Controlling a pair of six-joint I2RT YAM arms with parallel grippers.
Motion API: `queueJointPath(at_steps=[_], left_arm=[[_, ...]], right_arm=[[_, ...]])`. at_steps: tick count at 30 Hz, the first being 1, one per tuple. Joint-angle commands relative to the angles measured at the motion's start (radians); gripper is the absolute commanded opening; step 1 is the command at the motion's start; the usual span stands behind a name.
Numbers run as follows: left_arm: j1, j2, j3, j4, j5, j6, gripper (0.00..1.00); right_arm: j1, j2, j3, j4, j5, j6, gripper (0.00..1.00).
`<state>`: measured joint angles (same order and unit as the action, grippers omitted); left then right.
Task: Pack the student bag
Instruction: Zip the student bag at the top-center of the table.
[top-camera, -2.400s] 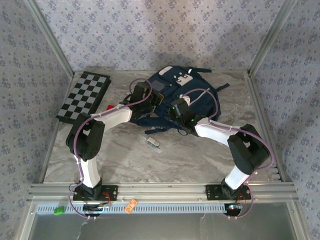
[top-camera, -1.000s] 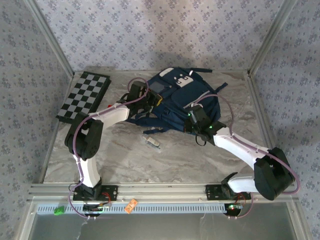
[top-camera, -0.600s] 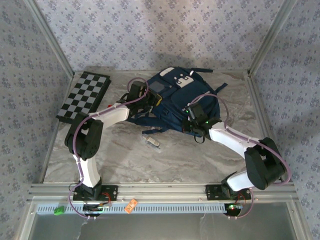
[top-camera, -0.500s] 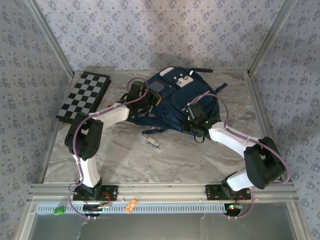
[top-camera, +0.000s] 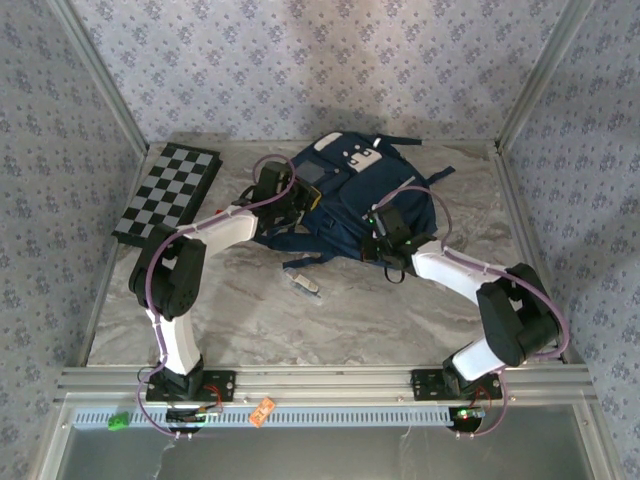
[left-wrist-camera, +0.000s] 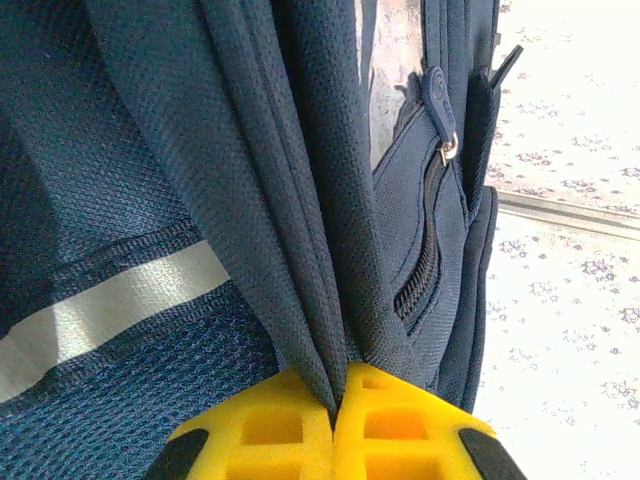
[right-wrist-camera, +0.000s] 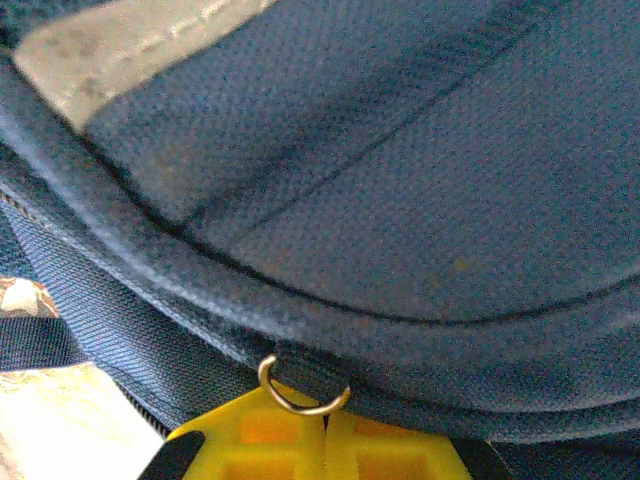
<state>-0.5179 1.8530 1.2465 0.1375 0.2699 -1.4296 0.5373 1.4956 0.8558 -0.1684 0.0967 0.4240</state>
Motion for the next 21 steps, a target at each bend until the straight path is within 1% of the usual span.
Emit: queueJointPath(at_steps=[1, 6, 10, 13, 14, 15, 16, 17, 19, 21], left_arm=[[0.019, -0.026, 0.029, 0.036, 0.048, 0.037, 0.00], [0.045, -0.005, 0.060, -0.008, 0.094, 0.084, 0.00], [0.054, 0.022, 0.108, -0.070, 0.114, 0.137, 0.00], [0.075, 0.058, 0.150, -0.041, 0.187, 0.177, 0.00], [0.082, 0.074, 0.185, -0.064, 0.220, 0.214, 0.00], [0.093, 0.094, 0.240, -0.128, 0.248, 0.270, 0.00], [0.101, 0.108, 0.292, -0.213, 0.253, 0.325, 0.00], [0.106, 0.114, 0.322, -0.274, 0.250, 0.370, 0.01], [0.120, 0.103, 0.339, -0.347, 0.239, 0.432, 0.09], [0.133, 0.068, 0.290, -0.329, 0.255, 0.429, 0.19]], right_arm=[[-0.006, -0.070, 0.026, -0.030, 0.087, -0.029, 0.00], [0.003, -0.160, -0.001, -0.144, 0.127, -0.043, 0.00], [0.017, -0.193, 0.009, -0.206, 0.037, -0.091, 0.00], [0.062, -0.187, 0.049, -0.235, -0.037, -0.133, 0.00], [0.073, -0.181, 0.062, -0.242, -0.052, -0.134, 0.00], [0.081, -0.173, 0.081, -0.252, -0.069, -0.125, 0.00], [0.085, -0.165, 0.098, -0.254, -0.072, -0.108, 0.00], [0.091, -0.162, 0.105, -0.250, -0.065, -0.090, 0.00], [0.097, -0.150, 0.126, -0.245, -0.023, -0.045, 0.00], [0.098, -0.138, 0.141, -0.239, -0.010, -0.015, 0.00]])
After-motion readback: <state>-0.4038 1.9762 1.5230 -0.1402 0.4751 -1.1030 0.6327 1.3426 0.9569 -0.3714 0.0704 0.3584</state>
